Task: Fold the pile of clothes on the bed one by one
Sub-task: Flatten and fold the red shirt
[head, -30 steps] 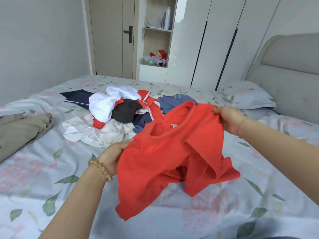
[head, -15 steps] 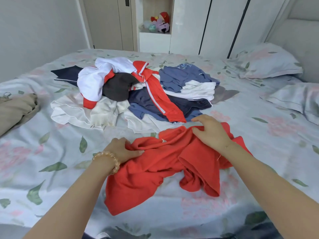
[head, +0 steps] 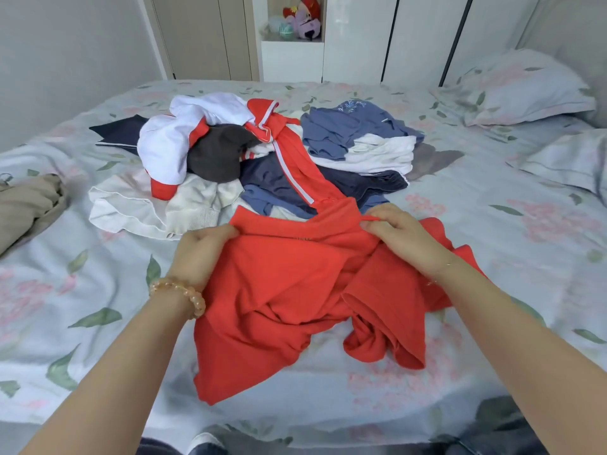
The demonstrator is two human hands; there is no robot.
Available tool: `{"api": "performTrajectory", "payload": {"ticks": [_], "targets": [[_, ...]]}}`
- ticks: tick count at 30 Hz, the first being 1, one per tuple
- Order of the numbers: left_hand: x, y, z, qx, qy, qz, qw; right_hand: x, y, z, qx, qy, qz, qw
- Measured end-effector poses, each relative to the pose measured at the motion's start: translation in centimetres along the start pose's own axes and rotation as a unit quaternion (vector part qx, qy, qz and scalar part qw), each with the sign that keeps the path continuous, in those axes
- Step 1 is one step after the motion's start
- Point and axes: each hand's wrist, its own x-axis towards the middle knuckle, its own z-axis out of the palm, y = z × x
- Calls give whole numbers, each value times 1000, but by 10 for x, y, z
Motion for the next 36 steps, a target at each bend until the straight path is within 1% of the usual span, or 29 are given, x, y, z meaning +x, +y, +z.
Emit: {"api": "performTrajectory", "payload": {"ticks": [1,2,3,4,6,8,10,12,14,16,17,19,21,23,26,28,30,32,34,36], "targets": [[-4,7,-2,-44,-7,-22,999,-7,-7,-8,88,-9,19,996],[-7,14,-4,-84,-26,-49,995,-15,-16,-19,152,-7,28,988],[-12,22,-6,-113,-48,-70,990,-22,-26,-33,186,4,20,982],[-19,33,-7,-127,-71,-73,987,-28,-39,-47,211,12,8,977],[-31,60,-5,-136,-98,-36,985,-36,-68,-79,208,29,-20,977],[-46,102,-3,-156,-99,17,983,-36,-95,-116,169,60,-51,982],[-63,156,-4,-148,-68,76,984,-37,-126,-155,128,97,-79,984],[-79,212,-8,-90,-41,176,979,-41,-156,-197,81,142,-111,980],[-97,265,-13,5,-49,301,952,-46,-189,-239,48,188,-140,971],[-115,317,-20,94,-43,407,908,-54,-222,-280,20,232,-157,960],[-125,343,-23,129,-23,448,884,-59,-237,-300,2,249,-164,954],[-145,392,-27,189,46,514,835,-67,-262,-338,-32,271,-162,948],[-163,432,-26,223,101,551,798,-72,-281,-371,-83,290,-148,942],[-176,461,-21,239,116,556,788,-75,-295,-397,-122,304,-120,937],[-186,487,-7,235,94,542,801,-75,-299,-416,-100,316,-71,941],[-194,494,6,239,69,532,809,-69,-292,-422,-60,330,-39,941],[-201,496,21,252,49,529,809,-63,-278,-424,33,325,-17,945],[-205,494,36,261,32,530,806,-57,-265,-428,107,354,-9,929],[-206,489,48,261,14,528,808,-50,-258,-436,131,406,-22,904],[-210,481,57,254,-9,525,812,-39,-256,-446,140,435,-45,888]]}}
